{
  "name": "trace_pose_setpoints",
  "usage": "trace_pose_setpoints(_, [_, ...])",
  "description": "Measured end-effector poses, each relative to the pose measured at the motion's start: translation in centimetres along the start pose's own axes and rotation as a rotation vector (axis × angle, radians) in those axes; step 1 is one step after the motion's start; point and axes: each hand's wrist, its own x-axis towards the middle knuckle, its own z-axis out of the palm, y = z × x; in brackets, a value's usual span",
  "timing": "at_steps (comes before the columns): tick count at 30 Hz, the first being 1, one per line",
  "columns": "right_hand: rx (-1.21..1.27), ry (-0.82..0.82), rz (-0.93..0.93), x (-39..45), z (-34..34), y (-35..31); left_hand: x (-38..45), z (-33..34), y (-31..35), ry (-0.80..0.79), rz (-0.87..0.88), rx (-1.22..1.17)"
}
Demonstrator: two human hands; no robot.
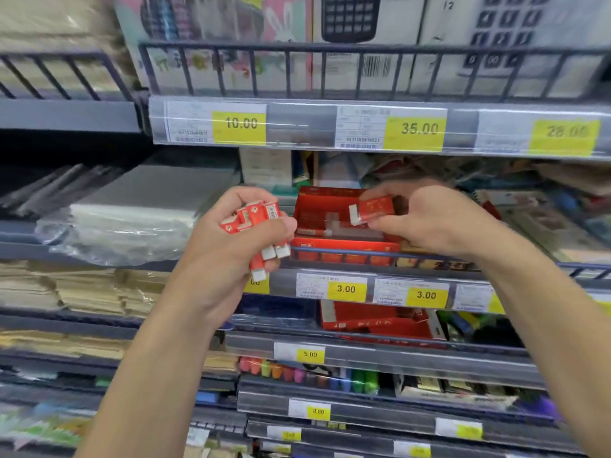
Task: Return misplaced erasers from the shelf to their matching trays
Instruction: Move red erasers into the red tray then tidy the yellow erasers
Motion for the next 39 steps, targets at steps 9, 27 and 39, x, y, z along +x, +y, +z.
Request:
trace_pose_setpoints(9, [-0.161,-0.127,-0.085,3.9,1.9,-0.1,0.6,-1.1,0.2,0.020,-0.007,0.001])
trace_pose_setpoints(27, [-0.242,-0.229,-0.035,4.9,1.9,-1.6,0.5,-0.7,-0.2,-0.006,-0.063,-0.014])
trace_pose_setpoints(39, [0.708,0.010,-0.303,-2.1,5.6,-8.3,-0.2,0.5,-0.5,0.087,-0.045,-0.143])
